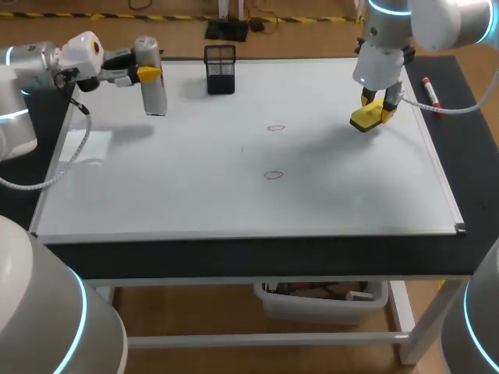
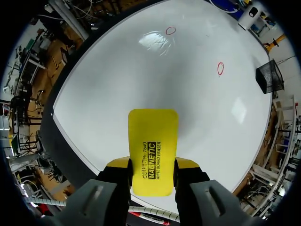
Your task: Pick up the inspection probe, press it on each red-marked spot on the whiteboard one by one, put down the probe, pick up the eraser, and wipe off all the red marks.
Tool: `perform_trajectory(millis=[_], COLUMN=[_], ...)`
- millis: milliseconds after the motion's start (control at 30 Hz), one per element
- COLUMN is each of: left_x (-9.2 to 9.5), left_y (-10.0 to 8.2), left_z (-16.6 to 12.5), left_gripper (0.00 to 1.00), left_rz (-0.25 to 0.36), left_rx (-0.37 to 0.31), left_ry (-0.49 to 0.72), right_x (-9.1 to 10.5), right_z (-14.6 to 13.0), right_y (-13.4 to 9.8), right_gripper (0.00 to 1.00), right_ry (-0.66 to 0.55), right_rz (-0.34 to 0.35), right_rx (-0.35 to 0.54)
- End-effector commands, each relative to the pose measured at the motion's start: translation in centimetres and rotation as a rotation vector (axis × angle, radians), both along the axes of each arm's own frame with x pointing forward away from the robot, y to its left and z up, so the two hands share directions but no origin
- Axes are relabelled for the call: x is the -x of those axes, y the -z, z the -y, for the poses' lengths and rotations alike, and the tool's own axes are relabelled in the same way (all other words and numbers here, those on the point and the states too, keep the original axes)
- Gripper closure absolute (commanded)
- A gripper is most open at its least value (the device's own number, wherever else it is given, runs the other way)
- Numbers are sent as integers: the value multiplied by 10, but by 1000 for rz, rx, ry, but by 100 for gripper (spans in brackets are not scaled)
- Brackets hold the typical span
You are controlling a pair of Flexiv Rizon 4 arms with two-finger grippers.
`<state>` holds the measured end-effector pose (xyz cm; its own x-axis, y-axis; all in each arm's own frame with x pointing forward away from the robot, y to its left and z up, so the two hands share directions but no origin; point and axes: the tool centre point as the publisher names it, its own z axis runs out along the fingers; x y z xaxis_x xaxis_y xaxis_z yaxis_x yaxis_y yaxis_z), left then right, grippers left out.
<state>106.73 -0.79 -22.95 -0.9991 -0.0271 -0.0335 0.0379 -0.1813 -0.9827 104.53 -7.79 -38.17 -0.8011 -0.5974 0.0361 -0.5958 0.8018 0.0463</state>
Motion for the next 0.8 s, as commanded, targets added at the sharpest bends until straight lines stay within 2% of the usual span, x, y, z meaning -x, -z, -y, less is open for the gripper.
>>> perform_trajectory(millis=[33,367,800], left_x=[10,35,42], left_y=[-4,-7,1], left_z=[18,71,135], left_gripper=[100,100,100], left_rz=[11,29,10], left_rx=[-2,1,-4], left_ry=[25,173,314], right_x=[0,0,0], right_z=[0,0,0], right_y=[-1,-1,-1], right_gripper=[100,100,100], right_ry=[-2,-2,-2], right_rz=[0,0,0], right_rx=[4,4,4])
